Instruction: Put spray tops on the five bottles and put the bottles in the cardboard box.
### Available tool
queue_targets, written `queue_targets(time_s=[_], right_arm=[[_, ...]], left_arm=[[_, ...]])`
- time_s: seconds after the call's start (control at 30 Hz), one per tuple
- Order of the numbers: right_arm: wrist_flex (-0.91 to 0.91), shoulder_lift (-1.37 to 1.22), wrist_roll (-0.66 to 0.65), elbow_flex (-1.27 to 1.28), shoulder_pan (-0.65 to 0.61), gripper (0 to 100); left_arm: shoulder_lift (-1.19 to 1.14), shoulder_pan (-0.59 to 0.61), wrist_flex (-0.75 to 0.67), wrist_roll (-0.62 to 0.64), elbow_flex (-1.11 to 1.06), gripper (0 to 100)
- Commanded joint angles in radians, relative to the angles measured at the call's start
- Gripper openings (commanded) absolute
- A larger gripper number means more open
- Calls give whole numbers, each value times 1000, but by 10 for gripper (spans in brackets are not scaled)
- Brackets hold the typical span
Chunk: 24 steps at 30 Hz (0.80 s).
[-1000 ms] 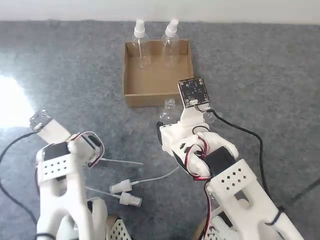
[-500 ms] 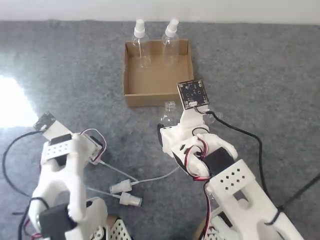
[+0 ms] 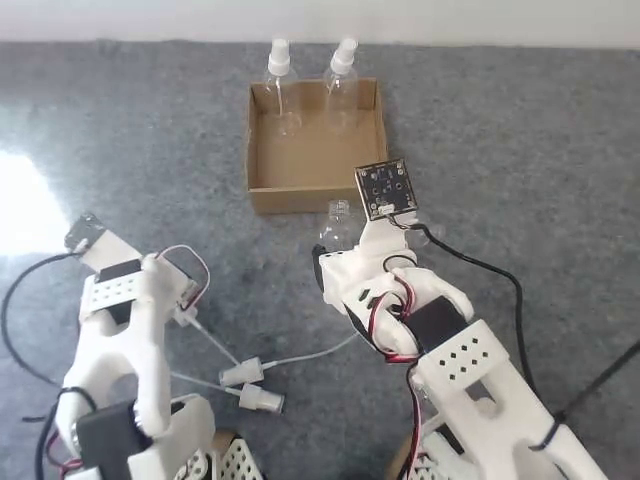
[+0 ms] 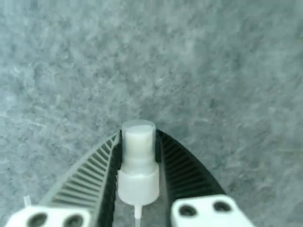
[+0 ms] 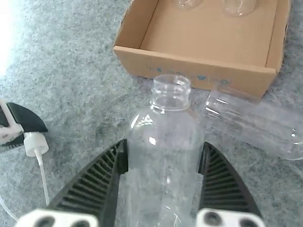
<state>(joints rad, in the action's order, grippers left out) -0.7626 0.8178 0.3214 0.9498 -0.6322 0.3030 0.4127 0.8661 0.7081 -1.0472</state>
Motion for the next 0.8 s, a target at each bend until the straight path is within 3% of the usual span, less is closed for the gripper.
queue_targets(time_s=[0.0,0.53,0.77], right_arm=[[21,38,9,-14,4,140],[19,38,8,-14,4,140],[19,38,2,-12,4,139]], left_arm=[[5,5,-14,41,104,12],[6,0,8,52,251,12],[203,-3,57,61,255,12]])
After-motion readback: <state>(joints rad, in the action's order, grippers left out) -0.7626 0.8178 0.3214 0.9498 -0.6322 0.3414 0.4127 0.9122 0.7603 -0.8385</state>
